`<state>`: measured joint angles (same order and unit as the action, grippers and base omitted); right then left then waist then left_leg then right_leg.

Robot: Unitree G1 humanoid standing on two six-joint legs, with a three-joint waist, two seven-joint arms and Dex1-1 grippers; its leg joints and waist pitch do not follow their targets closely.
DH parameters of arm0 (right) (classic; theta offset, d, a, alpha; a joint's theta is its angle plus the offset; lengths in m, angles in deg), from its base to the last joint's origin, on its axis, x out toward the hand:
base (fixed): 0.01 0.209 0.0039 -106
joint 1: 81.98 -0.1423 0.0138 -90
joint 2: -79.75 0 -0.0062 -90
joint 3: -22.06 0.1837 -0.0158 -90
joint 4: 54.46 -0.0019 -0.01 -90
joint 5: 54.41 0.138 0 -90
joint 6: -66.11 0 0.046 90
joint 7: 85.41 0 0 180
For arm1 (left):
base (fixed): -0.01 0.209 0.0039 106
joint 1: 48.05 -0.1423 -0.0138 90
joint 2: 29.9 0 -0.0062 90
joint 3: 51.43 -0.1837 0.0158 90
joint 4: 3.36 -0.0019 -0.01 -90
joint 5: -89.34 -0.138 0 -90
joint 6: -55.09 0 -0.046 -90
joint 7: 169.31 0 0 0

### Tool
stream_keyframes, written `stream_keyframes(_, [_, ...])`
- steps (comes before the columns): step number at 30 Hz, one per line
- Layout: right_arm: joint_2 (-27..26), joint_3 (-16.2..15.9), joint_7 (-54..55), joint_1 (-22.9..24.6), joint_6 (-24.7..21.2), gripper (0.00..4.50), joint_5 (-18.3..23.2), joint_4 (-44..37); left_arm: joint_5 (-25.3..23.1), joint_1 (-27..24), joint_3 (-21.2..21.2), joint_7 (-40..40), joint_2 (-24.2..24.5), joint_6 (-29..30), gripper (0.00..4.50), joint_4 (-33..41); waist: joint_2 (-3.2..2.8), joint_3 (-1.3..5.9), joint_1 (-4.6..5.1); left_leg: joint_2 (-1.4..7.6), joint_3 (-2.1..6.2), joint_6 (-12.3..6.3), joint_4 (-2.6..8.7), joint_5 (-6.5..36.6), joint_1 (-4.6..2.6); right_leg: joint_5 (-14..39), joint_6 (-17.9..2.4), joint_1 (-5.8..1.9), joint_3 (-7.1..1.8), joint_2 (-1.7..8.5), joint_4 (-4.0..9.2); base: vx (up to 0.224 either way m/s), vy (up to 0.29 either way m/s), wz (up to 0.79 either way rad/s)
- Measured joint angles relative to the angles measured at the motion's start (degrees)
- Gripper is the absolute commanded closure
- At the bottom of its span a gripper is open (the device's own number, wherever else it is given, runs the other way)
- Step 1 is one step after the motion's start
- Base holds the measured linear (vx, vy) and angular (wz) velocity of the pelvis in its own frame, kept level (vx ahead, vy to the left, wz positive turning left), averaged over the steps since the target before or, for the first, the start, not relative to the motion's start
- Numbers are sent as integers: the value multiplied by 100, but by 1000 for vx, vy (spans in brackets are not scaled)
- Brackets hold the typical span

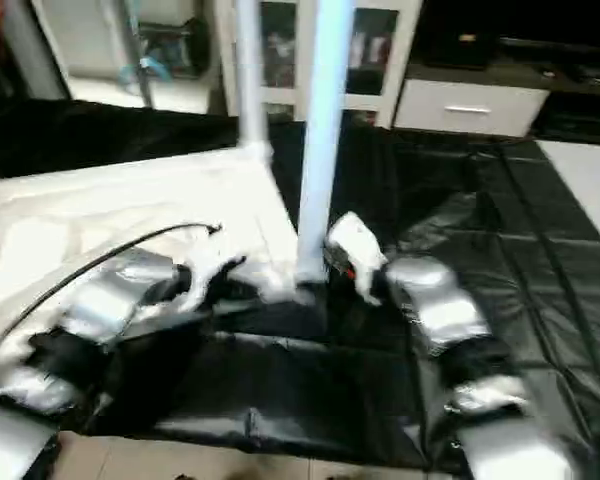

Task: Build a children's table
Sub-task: Rotate leg to tighten

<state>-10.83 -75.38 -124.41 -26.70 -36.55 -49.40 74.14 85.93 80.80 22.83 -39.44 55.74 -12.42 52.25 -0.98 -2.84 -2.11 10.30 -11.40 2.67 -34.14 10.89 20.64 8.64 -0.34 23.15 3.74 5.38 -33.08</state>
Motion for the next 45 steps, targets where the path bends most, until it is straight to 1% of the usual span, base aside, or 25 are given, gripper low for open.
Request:
stream_keyframes(1, [-172, 107, 555, -66, -12, 178, -10, 110, 7, 98, 86, 357, -214, 0, 450, -210, -6, -3, 14, -7, 0, 0, -2, 0, 1, 0, 0, 2, -5, 2, 1, 0, 0, 0])
stream_keyframes(3, [-269, 174, 960, -114, -2, 179, -31, 209, 81, 189, 177, 650, -389, -13, 450, -425, -8, -4, 11, -10, 2, -1, -2, 0, 4, 0, 1, 1, -6, 4, 4, 0, 0, 0])
stream_keyframes(4, [-449, 302, 1567, -144, 90, 179, -44, 336, 203, 314, 325, 1080, -641, -101, 450, -763, -11, -4, 7, -11, 5, -1, -2, 0, 9, 0, 0, 1, -6, 4, 4, 0, 0, 0])
stream_keyframes(6, [-755, 485, 2363, -231, 215, 179, -92, 531, 263, 532, 453, 1562, -918, -222, 450, -1186, -36, 1, -13, -12, 10, -1, -2, 0, 23, -2, -2, 5, -5, 4, 4, 0, 0, 0])
stream_keyframes(7, [-895, 562, 2815, -320, 281, 179, -120, 666, 282, 633, 508, 1810, -1046, -333, 450, -1397, -59, 3, -30, -14, 9, -1, -1, 0, 32, -5, -7, 9, -7, 5, 3, 0, 0, 0])
stream_keyframes(9, [-1045, 620, 3211, -370, 354, 179, -122, 782, 308, 724, 554, 2007, -1161, -457, 450, -1603, -72, 8, -75, -13, 11, -2, 2, 0, 36, -11, -17, 10, -4, 5, 3, 0, 0, 0])
stream_keyframes(11, [-1248, 721, 3759, -507, 449, 180, -203, 976, 259, 890, 582, 2272, -1307, -659, 450, -1920, -106, 10, -115, -18, 10, -6, 7, 2, 44, -9, -14, 13, -4, 10, 8, 0, 0, 0])
stream_keyframes(16, [-1329, 808, 3944, -569, 718, 180, -247, 1193, 171, 1068, 586, 2351, -1398, -955, 450, -2308, -116, 9, -160, -23, 8, -10, 14, 2, 46, -5, -7, 13, -2, 17, 9, 0, 0, 0])
stream_keyframes(17, [-1325, 824, 3920, -565, 766, 124, -245, 1217, 146, 1081, 584, 2351, -1404, -998, 450, -2348, -117, 8, -162, -23, 7, -11, 14, 1, 46, -5, -7, 13, -2, 18, 9, 0, 0, 0])
stream_keyframes(18, [-1316, 836, 3878, -544, 813, 124, -234, 1216, 135, 1085, 571, 2349, -1404, -1012, 450, -2356, -115, 6, -161, -23, 6, -11, 14, 1, 46, -4, -6, 13, -2, 20, 9, 0, 0, 0])
stream_keyframes(20, [-1359, 799, 3679, -471, 943, 103, -227, 1145, 81, 1101, 569, 2461, -1308, -1101, 450, -2405, -111, 3, -111, -21, 6, -12, 14, 0, 44, -4, -5, 13, -1, 18, 8, 0, 0, 0])
stream_keyframes(22, [-1410, 753, 3555, -391, 1012, 81, -225, 1087, 66, 1127, 588, 2637, -1207, -1166, 450, -2461, -102, -2, -4, -18, 8, -11, 15, 1, 46, -5, -4, 21, -1, 12, 7, 0, 0, 0])
stream_keyframes(23, [-1407, 748, 3523, -382, 1012, 73, -228, 1086, 51, 1128, 588, 2645, -1197, -1193, 450, -2464, -112, -6, 12, -17, 10, -11, 15, 1, 50, -5, -4, 24, 1, 12, 8, 0, 0, 0])
stream_keyframes(24, [-1387, 747, 3500, -382, 1008, 67, -230, 1060, 33, 1127, 586, 2624, -1195, -1219, 450, -2466, -137, -10, 14, -17, 11, -11, 16, 1, 52, -5, -5, 25, 2, 11, 9, 0, 0, 0])
stream_keyframes(26, [-1246, 697, 3272, -379, 963, 48, -225, 725, 24, 1123, 581, 2414, -1118, -1281, 450, -2457, -190, -23, 21, -19, 10, -11, 16, 1, 57, -6, -6, 29, 2, 12, 9, 0, 0, 0])
stream_keyframes(28, [-989, 600, 2700, -381, 809, 29, -206, 268, 27, 1068, 557, 2001, -925, -1297, 450, -2367, -219, -19, 37, -15, 10, -11, 27, 1, 51, -6, -5, 30, 3, 8, 7, 0, 0, 0])
stream_keyframes(30, [-756, 489, 2168, -378, 587, 29, -147, -21, 30, 964, 520, 1703, -782, -1302, 450, -2194, -219, -19, 35, 2, 13, -11, 28, 0, 51, -5, -5, 30, 13, -5, 6, 0, 0, 0])
stream_keyframes(32, [-385, 161, 1281, -199, 307, 29, -87, -464, 64, 788, 432, 1289, -611, -1287, 450, -1904, -221, -17, 14, 14, 14, -12, 32, 0, 49, -1, 1, 29, 22, -13, 4, 0, 0, 0])
stream_keyframes(34, [26, -165, 475, 142, 149, 29, -79, -949, 122, 576, 325, 787, -360, -1289, 450, -1581, -217, -17, -8, 23, 13, -16, 34, -3, 48, 2, 5, 29, 25, -17, 2, 0, 0, 0])
stream_keyframes(36, [238, -371, 2, 366, 70, 29, -72, -1173, 147, 460, 281, 470, -194, -1278, 450, -1396, -215, -19, -10, 27, 10, -13, 33, -2, 46, 2, 5, 29, 25, -19, -1, 0, 0, 0])
stream_keyframes(39, [708, -641, -766, 569, -1, 29, -36, -1662, 162, 221, 165, -146, 157, -1136, 450, -920, -189, -25, -16, 27, 8, -7, 29, -1, 37, 1, 4, 26, 20, -18, -6, 0, 0, 0])
stream_keyframes(40, [833, -664, -949, 574, -17, 29, -37, -1767, 170, 154, 129, -346, 267, -1117, 450, -795, -183, -26, -23, 27, 8, -5, 27, -1, 38, -1, 2, 25, 19, -17, -4, 0, 0, 0])
stream_keyframes(42, [950, -663, -1150, 566, -16, 29, -34, -1810, 185, -4, -7, -655, 476, -1123, 450, -453, -145, -27, -29, 25, 4, -5, 28, -1, 36, -1, 2, 26, 15, -14, -5, 0, 0, 0])
stream_keyframes(43, [1041, -654, -1238, 555, 17, 29, -34, -1807, 205, -181, -108, -886, 647, -1134, 450, -110, -115, -31, -43, 24, 0, -2, 29, -2, 37, 0, 3, 29, 13, -12, -4, 0, 0, 0])
stream_keyframes(45, [1191, -611, -1302, 551, 50, 29, -37, -1789, 256, -372, -248, -1223, 786, -1126, 450, 274, -90, -36, -116, 23, -1, -1, 29, -1, 41, 3, 7, 30, 13, -10, -1, 0, 0, 0])
